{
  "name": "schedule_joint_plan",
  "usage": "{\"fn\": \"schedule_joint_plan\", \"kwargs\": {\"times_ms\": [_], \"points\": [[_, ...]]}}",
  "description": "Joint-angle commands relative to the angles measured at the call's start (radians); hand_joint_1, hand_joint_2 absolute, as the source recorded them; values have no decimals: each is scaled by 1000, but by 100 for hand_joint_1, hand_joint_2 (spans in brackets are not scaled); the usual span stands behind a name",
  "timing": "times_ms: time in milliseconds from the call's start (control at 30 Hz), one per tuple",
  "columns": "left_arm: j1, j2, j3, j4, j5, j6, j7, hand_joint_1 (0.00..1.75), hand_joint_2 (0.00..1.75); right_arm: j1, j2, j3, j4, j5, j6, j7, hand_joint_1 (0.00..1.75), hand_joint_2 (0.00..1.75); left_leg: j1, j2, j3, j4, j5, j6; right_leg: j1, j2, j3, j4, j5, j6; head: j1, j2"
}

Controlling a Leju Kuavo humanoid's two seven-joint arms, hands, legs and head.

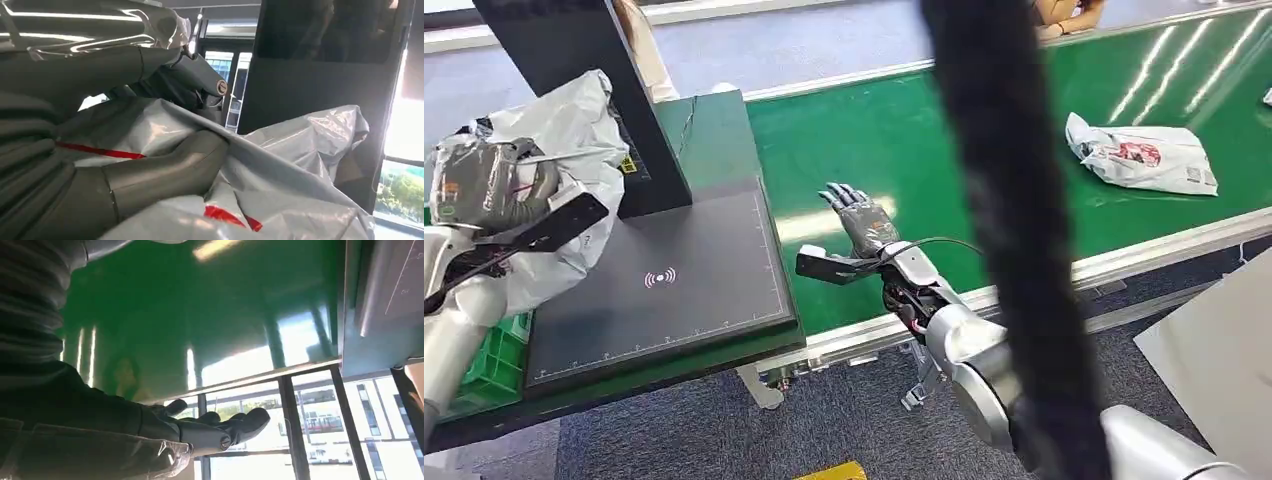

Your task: Moved the parcel from conveyor to table for the left to box.

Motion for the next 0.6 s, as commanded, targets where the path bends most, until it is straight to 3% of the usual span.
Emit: {"fn": "schedule_joint_plan", "kwargs": {"times_ms": [33,267,433,600], "points": [[-66,9,3,46,-40,-3,43,175,175,-20,13,-20,2,22,8,19,0,175,1,1,-1,1,-1,-1,1,1,-1,1,0,-1,0,0],[-111,120,57,86,-91,-18,100,175,175,1,10,-39,-25,39,15,20,0,175,1,4,2,0,-1,-2,2,2,2,-1,0,-3,0,0],[-64,198,123,177,-70,5,97,175,175,32,-12,-67,-40,46,7,25,0,175,0,8,4,-2,-1,-2,0,7,1,-1,1,-2,0,0],[-68,191,125,182,-73,7,98,175,175,32,-11,-70,-41,48,8,23,0,175,0,6,2,-1,-1,-1,1,4,0,0,0,-1,0,0]]}}
